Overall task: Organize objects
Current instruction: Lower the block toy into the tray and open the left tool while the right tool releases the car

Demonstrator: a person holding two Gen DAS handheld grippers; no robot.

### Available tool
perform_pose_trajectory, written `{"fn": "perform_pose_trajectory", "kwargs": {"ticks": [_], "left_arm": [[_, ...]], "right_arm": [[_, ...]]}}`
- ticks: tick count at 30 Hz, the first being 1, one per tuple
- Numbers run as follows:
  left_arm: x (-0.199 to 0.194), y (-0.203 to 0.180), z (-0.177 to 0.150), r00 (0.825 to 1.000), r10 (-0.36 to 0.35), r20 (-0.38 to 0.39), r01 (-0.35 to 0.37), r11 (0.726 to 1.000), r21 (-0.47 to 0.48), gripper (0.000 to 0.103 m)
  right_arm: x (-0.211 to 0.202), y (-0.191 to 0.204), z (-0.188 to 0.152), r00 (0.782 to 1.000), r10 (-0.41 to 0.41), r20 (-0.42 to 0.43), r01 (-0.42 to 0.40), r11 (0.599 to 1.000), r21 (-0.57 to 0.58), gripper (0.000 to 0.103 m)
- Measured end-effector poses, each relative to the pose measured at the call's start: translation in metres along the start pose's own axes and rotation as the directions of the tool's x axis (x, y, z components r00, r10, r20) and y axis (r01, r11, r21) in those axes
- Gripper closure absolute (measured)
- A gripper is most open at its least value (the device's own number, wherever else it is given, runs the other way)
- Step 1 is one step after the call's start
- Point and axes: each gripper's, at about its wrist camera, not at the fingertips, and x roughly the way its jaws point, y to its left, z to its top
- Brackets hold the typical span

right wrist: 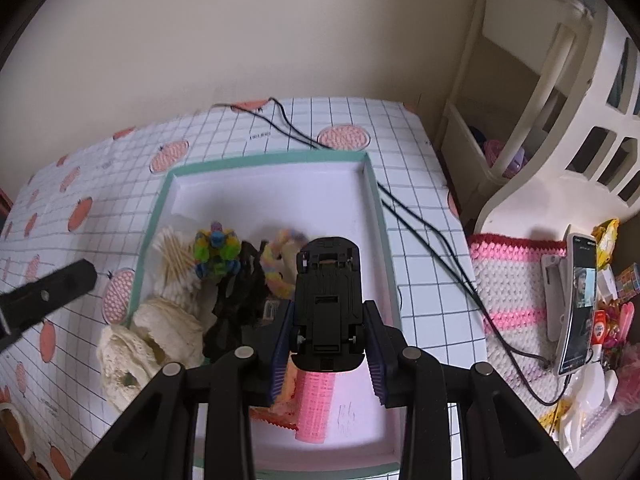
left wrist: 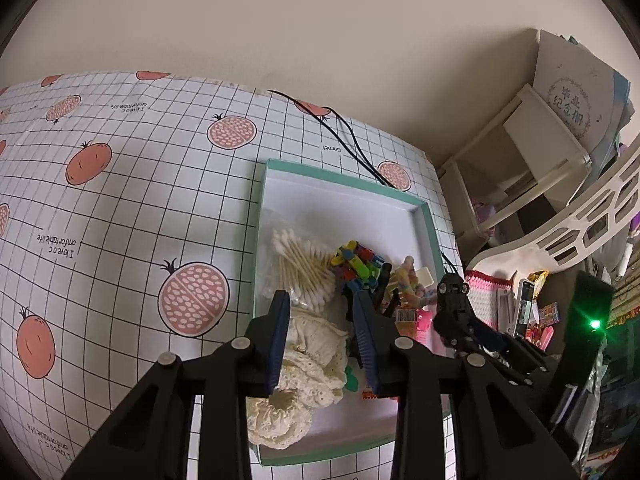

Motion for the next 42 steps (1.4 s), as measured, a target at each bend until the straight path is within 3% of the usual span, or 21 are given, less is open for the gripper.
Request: {"fn": "perform_pose_trajectory", "kwargs": {"ticks": [16, 30, 39, 42], "left_arm": [[0.004, 0.003, -0.001, 1.0, 0.006, -0.018, -0.006, 1.0, -0.009, 0.069], [0.005, 0.006, 0.001, 1.0, 0.01, -0.021, -0.01, 1.0, -0.017, 0.069], [0.004, 0.008, 0.001, 0.999, 0.03, -0.015, -0.031, 0.999, -0.019, 0.069], [0.003, 0.011, 0.001, 0.999, 0.047, -0.006, -0.048, 0.999, -0.023, 0.062]], "right_arm": [[0.028, 0.012, -0.012, 0.997, -0.003, -0.071, 0.0, 0.999, -0.039, 0.067], [0.028, 0.024, -0.013, 0.997, 0.003, -0.079, -0.01, 0.997, -0.079, 0.066], [0.02, 0.023, -0.008, 0.999, 0.012, -0.05, -0.015, 0.998, -0.068, 0.047], [0.015, 0.025, -0.007, 0.999, 0.015, -0.035, -0.017, 0.998, -0.064, 0.044]]}}
